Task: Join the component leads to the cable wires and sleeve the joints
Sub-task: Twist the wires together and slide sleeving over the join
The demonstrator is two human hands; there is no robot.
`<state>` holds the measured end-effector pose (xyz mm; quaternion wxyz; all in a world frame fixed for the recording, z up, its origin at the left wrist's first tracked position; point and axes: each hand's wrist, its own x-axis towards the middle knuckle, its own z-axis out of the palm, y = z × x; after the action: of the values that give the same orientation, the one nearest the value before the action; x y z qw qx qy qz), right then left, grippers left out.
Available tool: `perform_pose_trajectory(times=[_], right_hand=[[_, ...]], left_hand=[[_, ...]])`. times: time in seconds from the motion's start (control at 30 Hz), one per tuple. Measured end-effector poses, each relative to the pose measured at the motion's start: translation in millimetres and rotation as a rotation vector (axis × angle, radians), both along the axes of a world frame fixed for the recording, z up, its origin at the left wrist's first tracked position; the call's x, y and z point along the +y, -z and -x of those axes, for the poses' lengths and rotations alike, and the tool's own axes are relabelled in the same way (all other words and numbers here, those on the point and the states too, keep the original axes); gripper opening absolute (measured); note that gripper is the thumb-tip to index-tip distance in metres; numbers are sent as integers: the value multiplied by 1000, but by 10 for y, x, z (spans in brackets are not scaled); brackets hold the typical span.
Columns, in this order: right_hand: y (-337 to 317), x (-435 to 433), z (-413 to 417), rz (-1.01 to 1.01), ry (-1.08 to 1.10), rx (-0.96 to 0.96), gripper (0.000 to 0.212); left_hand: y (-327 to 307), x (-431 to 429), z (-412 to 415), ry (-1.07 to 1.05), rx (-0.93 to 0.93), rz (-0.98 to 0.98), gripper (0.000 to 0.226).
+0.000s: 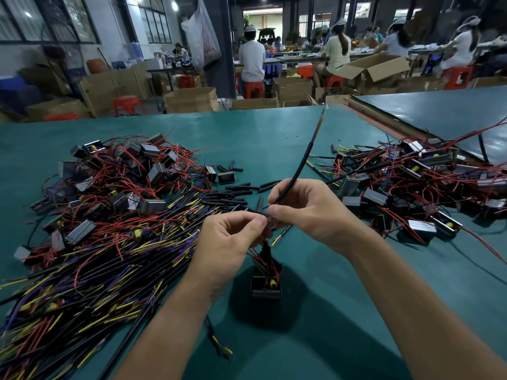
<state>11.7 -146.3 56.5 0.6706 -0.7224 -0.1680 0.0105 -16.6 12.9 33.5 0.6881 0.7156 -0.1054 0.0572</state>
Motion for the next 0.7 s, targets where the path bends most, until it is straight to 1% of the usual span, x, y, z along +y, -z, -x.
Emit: perform_pose_trajectory(times=[0.23,0.37,0.4,0.5,0.57,0.7], right_hand=[[-26,-5,23,-41,-49,-21,18],[-27,-10,27,-67,-85,-18,21],[-24,-10,27,-71,-93,-22,22],[-16,1,30,-44,-118,-45,24],[-17,4,29,-15,-124,-66,24],[-20,-9,16,27,-94,-111,24]], left_hand=[[-6,18,-10,84,67,-17,25],[5,29,-10,102,153,33,30],[11,34,-17,102,176,44,29],[9,47,-17,127,239,92,13],[11,57,-13,136,259,117,17],[23,36,-22,63,198,102,6]])
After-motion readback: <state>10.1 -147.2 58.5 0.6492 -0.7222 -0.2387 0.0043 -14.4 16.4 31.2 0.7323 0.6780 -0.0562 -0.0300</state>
